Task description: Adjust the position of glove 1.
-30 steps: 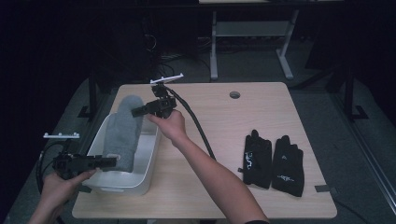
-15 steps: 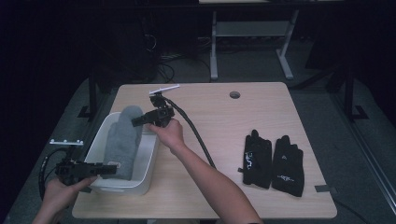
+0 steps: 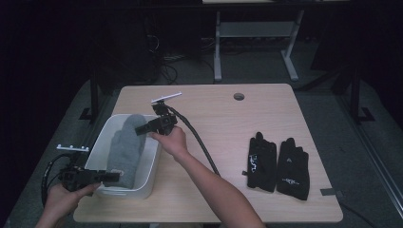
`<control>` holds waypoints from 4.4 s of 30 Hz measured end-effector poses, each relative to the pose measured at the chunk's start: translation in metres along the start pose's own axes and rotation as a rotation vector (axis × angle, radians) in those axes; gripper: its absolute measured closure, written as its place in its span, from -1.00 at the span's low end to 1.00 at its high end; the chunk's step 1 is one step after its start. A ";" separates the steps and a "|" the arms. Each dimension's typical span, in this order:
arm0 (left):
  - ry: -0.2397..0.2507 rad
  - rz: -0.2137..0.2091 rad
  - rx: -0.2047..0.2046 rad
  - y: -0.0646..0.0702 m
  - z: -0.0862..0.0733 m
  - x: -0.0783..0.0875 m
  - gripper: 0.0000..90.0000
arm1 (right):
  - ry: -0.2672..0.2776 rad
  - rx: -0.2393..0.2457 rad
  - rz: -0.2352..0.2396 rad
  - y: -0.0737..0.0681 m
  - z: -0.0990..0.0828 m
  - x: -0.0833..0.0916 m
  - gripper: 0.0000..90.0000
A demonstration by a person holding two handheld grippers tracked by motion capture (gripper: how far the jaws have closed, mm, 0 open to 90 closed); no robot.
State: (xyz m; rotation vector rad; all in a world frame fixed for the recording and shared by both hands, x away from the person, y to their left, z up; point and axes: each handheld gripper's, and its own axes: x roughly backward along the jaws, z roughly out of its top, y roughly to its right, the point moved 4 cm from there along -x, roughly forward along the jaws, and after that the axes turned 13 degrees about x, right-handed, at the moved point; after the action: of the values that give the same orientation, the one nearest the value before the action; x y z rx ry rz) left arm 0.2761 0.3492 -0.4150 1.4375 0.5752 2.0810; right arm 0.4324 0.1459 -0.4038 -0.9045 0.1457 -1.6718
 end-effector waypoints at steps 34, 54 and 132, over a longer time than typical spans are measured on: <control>0.106 -0.020 -0.010 0.016 0.013 0.012 -0.24 | -0.041 0.027 -0.106 0.016 0.002 0.011 0.11; 0.133 -0.045 -0.049 0.045 0.029 0.006 -0.31 | 0.021 0.034 -0.047 0.018 0.002 0.054 -0.06; -0.050 -0.219 -0.348 0.238 0.031 -0.190 -0.48 | 0.171 -0.056 -0.269 0.067 -0.137 0.309 -0.17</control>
State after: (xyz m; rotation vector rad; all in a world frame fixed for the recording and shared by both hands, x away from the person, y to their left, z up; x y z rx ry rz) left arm 0.3144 0.0466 -0.3922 1.1679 0.3143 1.8584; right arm 0.3900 -0.1951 -0.3861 -0.8507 0.1946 -2.0049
